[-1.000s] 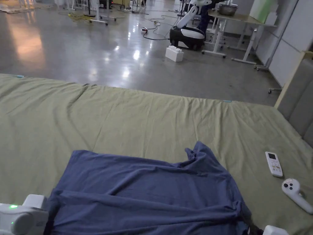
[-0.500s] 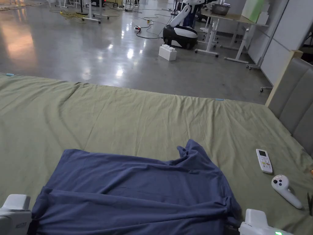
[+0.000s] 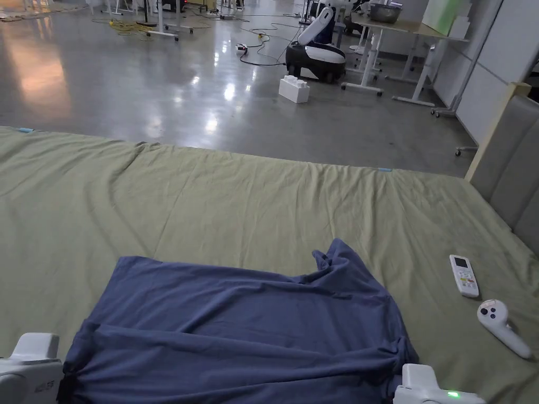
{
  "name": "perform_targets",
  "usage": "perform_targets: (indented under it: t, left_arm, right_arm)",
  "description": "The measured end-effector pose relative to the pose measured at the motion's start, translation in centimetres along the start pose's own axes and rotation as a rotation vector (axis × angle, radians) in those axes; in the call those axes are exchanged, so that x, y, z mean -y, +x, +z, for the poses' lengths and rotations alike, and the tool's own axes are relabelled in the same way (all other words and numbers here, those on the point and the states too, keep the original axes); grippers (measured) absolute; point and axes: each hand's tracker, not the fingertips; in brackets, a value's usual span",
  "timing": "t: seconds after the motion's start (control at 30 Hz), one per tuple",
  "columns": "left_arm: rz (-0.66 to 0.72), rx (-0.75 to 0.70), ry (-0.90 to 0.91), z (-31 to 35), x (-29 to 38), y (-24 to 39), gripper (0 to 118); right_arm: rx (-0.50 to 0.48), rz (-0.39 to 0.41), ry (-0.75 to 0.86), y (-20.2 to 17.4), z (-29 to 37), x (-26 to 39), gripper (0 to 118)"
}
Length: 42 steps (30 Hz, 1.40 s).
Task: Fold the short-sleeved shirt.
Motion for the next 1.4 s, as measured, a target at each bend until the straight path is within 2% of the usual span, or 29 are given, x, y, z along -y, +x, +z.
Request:
perform_targets:
  t: [0.07, 0.17, 0.3, 0.47, 0.63, 0.87, 0.93, 1.0, 1.13, 1.27, 1.37, 1.4]
  left_arm:
    - [0.015, 0.009, 0.02, 0.4, 0.0, -0.3, 7]
    - [0.048, 0.034, 0.053, 1.7, -0.7, -0.8, 7]
    - [0.06, 0.094, 0.089, 3.7, -2.5, -1.3, 6]
    - [0.046, 0.134, 0.139, 7.0, -4.4, -1.7, 6]
    - [0.045, 0.134, 0.148, 9.4, -3.4, -2.9, 6]
    - [0.096, 0.152, 0.073, 11.2, 2.9, -3.8, 6]
    - [0.086, 0.147, 0.032, 10.8, 5.0, -3.5, 6]
    - [0.065, 0.095, -0.019, 9.8, 6.7, -3.2, 6]
    - [0.006, -0.048, -0.089, 7.5, 9.1, -2.6, 4]
    - [0.148, 0.072, -0.071, 6.0, 10.7, -3.5, 4]
    - [0.105, 0.042, -0.06, 6.0, 10.6, -2.9, 4]
    - [0.108, 0.047, -0.061, 6.0, 10.5, -3.1, 4]
  right_arm:
    - [0.0, -0.032, 0.029, -0.7, 2.3, 0.0, 13]
    - [-0.002, -0.025, 0.064, -0.2, 4.2, -0.6, 12]
    - [-0.038, -0.006, 0.121, 0.9, 6.9, -2.4, 12]
    - [-0.036, 0.032, 0.174, 1.2, 10.9, -3.9, 12]
    - [-0.015, 0.048, 0.164, 2.2, 13.5, -2.0, 12]
    - [-0.012, 0.043, 0.021, 2.9, 13.3, 5.2, 12]
    - [0.008, 0.089, -0.044, 2.5, 12.3, 7.5, 12]
    - [-0.012, 0.065, -0.085, 2.1, 10.9, 9.3, 12]
    - [0.011, 0.076, -0.119, 1.5, 8.3, 11.0, 12]
    - [0.039, 0.099, -0.111, 0.5, 7.6, 11.1, 13]
    - [0.05, 0.111, -0.105, -0.1, 8.3, 10.9, 16]
    - [0.054, 0.117, -0.102, -0.2, 8.4, 11.0, 21]
